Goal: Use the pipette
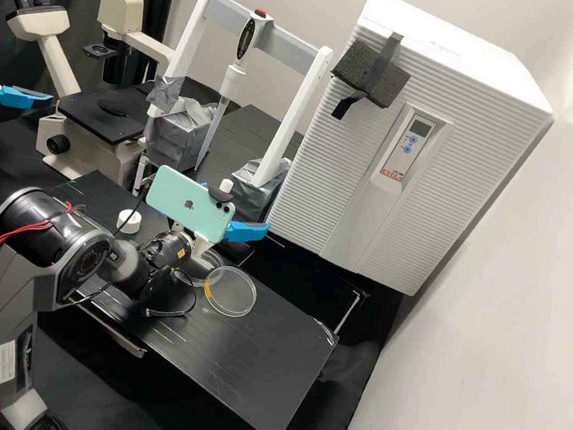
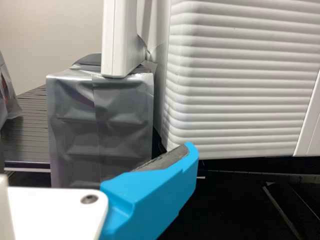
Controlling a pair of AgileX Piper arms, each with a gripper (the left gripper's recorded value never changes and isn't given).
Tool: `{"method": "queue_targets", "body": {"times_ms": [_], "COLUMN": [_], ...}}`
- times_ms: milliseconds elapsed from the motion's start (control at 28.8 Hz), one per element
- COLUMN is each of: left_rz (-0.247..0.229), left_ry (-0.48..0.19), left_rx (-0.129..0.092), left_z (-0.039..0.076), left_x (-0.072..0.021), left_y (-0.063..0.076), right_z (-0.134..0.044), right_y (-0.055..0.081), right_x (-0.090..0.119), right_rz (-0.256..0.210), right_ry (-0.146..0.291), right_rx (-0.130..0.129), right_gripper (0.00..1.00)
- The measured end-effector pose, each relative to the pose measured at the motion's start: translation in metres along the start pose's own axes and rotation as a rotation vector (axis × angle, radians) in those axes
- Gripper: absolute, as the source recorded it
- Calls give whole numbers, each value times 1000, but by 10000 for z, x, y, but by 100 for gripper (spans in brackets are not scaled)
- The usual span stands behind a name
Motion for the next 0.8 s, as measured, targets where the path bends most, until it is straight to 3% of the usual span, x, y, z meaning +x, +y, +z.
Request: {"method": "queue_targets", "body": {"times_ms": [243,313,417,695,800], "left_rz": [-1,6,34,173,209], "left_ry": [-8,-30,-102,-320,-384], "left_rx": [1,-15,-32,-74,-80], "left_z": [22,86,244,727,874], "left_x": [0,-11,-30,-122,-150], "left_y": [-3,18,115,568,687], "right_z": [0,0,0,0,0], "right_y": [0,0,0,0,0], "right_x": [0,0,0,0,0], "right_rz": [0,0,0,0,0], "right_ry": [0,0,0,0,0], "right_rx": [0,0,0,0,0], "right_gripper": [100,100,100,100,100]}}
